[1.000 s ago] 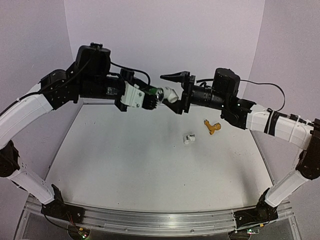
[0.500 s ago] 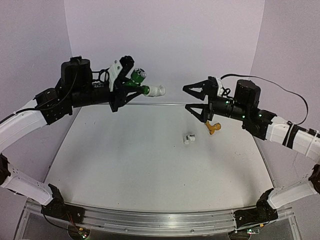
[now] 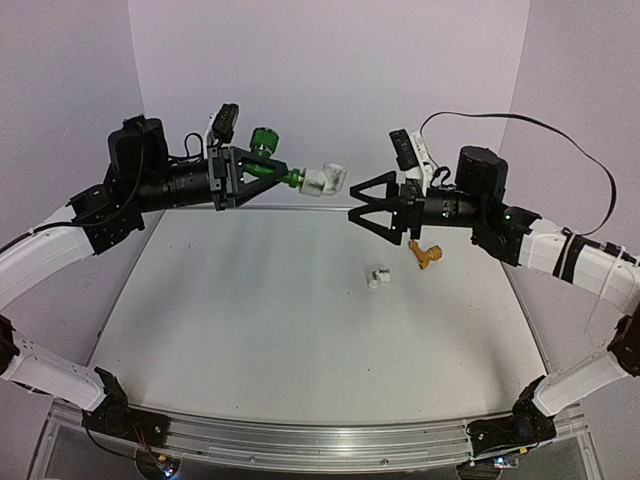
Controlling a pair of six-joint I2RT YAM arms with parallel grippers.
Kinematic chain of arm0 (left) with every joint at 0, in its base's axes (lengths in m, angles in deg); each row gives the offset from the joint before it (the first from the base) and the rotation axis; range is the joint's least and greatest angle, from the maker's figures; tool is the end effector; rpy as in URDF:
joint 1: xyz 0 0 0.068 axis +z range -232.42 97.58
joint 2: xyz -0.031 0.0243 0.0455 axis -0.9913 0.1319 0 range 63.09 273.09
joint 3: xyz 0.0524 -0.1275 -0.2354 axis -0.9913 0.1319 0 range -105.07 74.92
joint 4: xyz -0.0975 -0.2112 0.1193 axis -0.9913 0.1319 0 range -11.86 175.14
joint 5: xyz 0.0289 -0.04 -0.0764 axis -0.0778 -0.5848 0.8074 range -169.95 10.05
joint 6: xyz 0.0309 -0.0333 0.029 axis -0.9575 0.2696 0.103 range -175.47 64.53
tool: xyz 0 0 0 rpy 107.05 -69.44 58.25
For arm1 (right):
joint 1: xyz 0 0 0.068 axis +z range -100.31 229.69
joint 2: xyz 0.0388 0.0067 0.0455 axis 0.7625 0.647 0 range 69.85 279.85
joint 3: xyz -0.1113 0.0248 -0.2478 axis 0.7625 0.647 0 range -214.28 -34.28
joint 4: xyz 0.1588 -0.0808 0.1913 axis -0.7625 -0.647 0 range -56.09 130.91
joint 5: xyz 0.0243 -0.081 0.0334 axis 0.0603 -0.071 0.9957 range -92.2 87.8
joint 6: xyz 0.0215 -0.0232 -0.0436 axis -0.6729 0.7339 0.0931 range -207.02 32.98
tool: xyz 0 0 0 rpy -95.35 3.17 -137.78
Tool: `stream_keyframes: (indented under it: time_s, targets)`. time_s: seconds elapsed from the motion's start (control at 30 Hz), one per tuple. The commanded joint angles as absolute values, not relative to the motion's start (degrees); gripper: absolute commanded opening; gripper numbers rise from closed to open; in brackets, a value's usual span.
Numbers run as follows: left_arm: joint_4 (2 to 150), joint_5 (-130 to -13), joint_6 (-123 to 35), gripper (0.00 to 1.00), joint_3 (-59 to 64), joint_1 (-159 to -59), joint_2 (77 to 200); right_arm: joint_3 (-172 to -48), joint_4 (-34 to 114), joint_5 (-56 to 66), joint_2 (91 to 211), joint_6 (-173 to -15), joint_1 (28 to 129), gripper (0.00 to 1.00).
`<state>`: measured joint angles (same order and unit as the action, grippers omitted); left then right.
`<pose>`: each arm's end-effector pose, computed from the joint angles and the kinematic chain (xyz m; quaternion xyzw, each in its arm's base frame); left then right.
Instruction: Install the water faucets
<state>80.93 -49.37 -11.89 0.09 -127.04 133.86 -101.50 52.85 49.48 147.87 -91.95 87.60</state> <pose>0.1851 -0.2079 0.4423 0.1947 0.6727 -0.6123 0.3670 0.2299 0.2144 0.3866 -0.4773 0.5158 0.5187 0.4869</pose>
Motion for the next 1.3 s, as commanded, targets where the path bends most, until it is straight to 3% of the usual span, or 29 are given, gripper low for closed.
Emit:
stream_keyframes:
  time_s: [0.0,0.27,0.47,0.73,0.87,1.07,1.23,1.27]
  targets:
    - [69.8,-45.7,-3.2,0.00,4.8,-126.9,130.1,-103.3,69.6,55.3,151.7,-102.6,88.8,0.90]
    - [65.9,-43.7,-2.8,0.00,6.3,-126.9,131.3,-103.5,78.5,50.4,155.7,-112.4,95.5,0.82]
    - [65.3,-43.5,-3.4,0.00,7.2,-126.9,130.8,-102.8,84.1,48.3,157.4,-119.3,96.3,0.60]
    - [64.8,-43.1,-4.0,0.00,8.2,-126.9,130.8,-101.5,87.8,45.5,157.3,-122.1,96.3,0.58]
    - [64.4,-42.9,-4.0,0.00,8.2,-126.9,131.0,-102.8,88.2,46.7,158.9,-124.1,96.5,0.40]
    - [63.8,-43.1,-4.2,0.00,8.5,-126.9,131.3,-102.3,89.7,46.8,159.4,-126.0,97.3,0.29]
    - [63.3,-42.3,-9.8,0.00,9.4,-127.0,130.8,-102.7,93.3,45.1,160.4,-135.2,97.8,0.01]
    - [63.3,-41.9,-13.2,0.00,10.1,-127.0,130.4,-102.9,94.5,44.7,160.8,-138.7,97.8,0.00]
